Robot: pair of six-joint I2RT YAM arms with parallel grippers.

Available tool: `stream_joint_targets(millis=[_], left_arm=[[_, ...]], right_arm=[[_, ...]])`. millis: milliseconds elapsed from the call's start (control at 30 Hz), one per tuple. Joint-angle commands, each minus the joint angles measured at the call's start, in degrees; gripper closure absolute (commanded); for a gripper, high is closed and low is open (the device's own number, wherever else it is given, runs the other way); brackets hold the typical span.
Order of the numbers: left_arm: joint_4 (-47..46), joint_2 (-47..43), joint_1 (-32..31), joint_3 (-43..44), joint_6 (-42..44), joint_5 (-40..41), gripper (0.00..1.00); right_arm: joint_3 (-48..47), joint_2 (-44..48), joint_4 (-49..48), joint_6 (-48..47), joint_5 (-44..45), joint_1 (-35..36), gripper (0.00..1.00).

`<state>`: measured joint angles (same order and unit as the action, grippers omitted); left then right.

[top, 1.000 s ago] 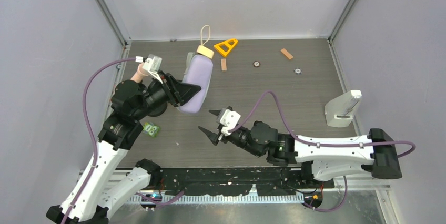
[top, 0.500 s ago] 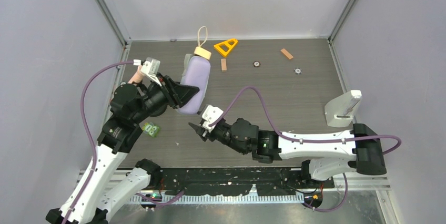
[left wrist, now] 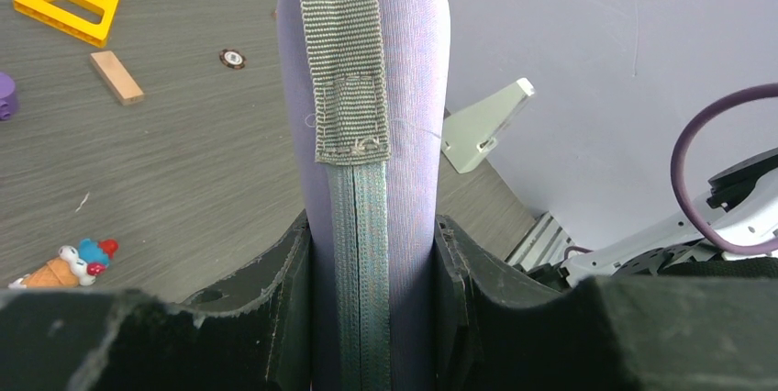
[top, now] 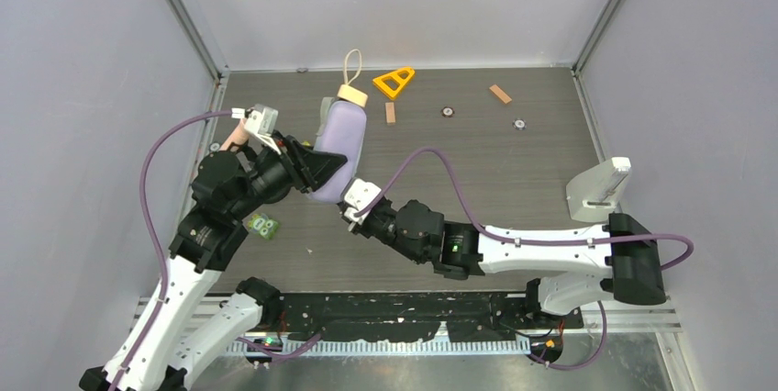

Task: Put away the umbrella

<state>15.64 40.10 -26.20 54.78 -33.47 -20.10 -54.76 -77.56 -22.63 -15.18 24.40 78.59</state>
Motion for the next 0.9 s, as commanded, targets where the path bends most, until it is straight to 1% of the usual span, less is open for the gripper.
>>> stream_joint_targets(millis=[0, 33, 67, 133, 233, 267, 367, 500, 667, 867], left_arm=[[-7.5, -1.7, -0.3, 0.2, -0.6, 0.6, 1.00], [-7.3, -1.8, -0.3, 0.1, -0.4, 0.8, 1.00], [-7.0, -2.0, -0.3, 0.1, -0.1, 1.1, 1.00], [-6.0, -2.3, -0.3, 0.3, 0.8, 1.7, 1.00], [-5.1, -2.7, -0.3, 0.8, 1.8, 2.0, 1.00], [-4.8, -2.8, -0.3, 1.1, 2.2, 1.8, 1.00], [-4.4, -3.1, -0.3, 1.4, 3.5, 0.5, 1.00], [-3.4, -3.1, -0.3, 1.2, 4.8, -2.1, 1.00], [-4.0, -3.5, -0.3, 0.1, 5.8, -8.1, 1.00], [-0.5, -4.1, -0.3, 0.3, 9.2, -12.5, 1.00]], right_arm=[[-3.8, -0.6, -2.7, -2.5, 1.4, 0.0, 0.82], [-3.9, -0.6, -2.6, -2.9, 1.4, -0.1, 0.85], [-3.8, -0.5, -2.6, -3.2, 1.3, 0.0, 0.92], [-3.6, 0.0, -2.4, -3.7, 2.0, 0.0, 0.94], [-2.3, 0.9, -2.7, -3.5, 4.8, -0.1, 0.94], [-1.9, 1.6, -2.8, -3.4, 6.7, -0.1, 0.94], [-0.3, 3.2, -2.6, -3.6, 8.6, -0.7, 0.94], [0.9, 6.7, -1.6, -2.5, 6.0, -2.9, 0.94], [1.1, 8.9, -1.0, -3.0, 2.7, -6.2, 0.94], [0.4, 11.3, 0.2, -4.6, 1.5, -10.0, 0.94]])
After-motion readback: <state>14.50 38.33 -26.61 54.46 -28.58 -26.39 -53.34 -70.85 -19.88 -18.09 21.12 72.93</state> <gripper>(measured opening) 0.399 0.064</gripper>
